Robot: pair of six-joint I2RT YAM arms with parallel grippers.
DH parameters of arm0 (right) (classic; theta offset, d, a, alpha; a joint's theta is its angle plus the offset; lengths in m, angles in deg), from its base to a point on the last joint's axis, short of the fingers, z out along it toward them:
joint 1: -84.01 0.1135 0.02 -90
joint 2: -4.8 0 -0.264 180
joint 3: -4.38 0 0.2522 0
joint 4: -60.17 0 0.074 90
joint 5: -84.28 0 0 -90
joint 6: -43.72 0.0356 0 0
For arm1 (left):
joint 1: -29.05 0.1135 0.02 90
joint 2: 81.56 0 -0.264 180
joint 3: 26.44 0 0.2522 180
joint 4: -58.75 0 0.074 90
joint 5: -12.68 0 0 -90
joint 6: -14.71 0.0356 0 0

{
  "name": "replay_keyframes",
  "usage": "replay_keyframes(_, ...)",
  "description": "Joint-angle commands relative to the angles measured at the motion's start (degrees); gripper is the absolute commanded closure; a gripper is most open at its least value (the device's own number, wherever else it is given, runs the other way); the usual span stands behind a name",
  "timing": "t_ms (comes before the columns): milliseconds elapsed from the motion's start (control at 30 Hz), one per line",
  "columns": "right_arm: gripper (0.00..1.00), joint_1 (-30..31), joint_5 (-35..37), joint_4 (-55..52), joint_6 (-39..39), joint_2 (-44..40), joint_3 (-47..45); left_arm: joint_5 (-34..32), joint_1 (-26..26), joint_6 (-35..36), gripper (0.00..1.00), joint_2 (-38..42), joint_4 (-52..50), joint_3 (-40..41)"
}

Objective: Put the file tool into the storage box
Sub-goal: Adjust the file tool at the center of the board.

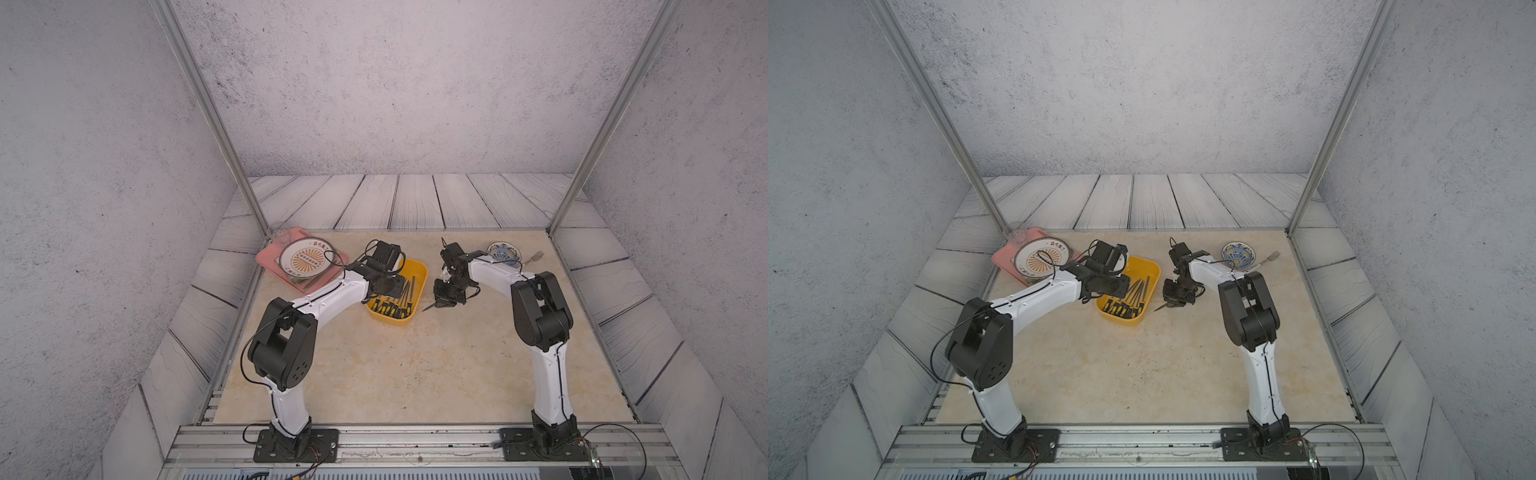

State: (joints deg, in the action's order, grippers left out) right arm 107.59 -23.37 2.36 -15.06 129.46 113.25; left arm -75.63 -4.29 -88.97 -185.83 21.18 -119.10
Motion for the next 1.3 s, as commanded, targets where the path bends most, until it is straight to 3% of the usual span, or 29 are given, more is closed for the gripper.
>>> replay_keyframes(0,0.84,-0.89,2.75,-4.41,-2.18,0.25,4.07,-0.54,-0.09,0.62,0.77,1.7,-0.52,0.6)
replay_keyframes(300,0.8,-5.33,7.33,-9.09,-5.47,4.11,15.84,0.42,-0.12,0.23,0.77,1.54,-0.31,0.74)
replay_keyframes(533,0.82,-8.29,8.0,-15.01,-6.43,13.32,25.44,1.1,-0.14,-0.13,0.77,2.31,0.07,1.37)
replay_keyframes(667,0.83,-8.24,6.22,-11.03,-6.15,10.82,17.03,1.21,-0.14,-0.12,0.77,2.63,0.55,1.77)
replay_keyframes(933,0.84,-7.97,6.23,-1.14,-3.73,-3.42,-7.51,2.26,-0.14,-0.82,0.77,1.97,0.7,1.38)
replay_keyframes(1267,0.83,-7.41,2.94,1.37,-2.93,-13.54,-20.13,3.61,-0.14,-1.53,0.77,1.35,0.81,1.33)
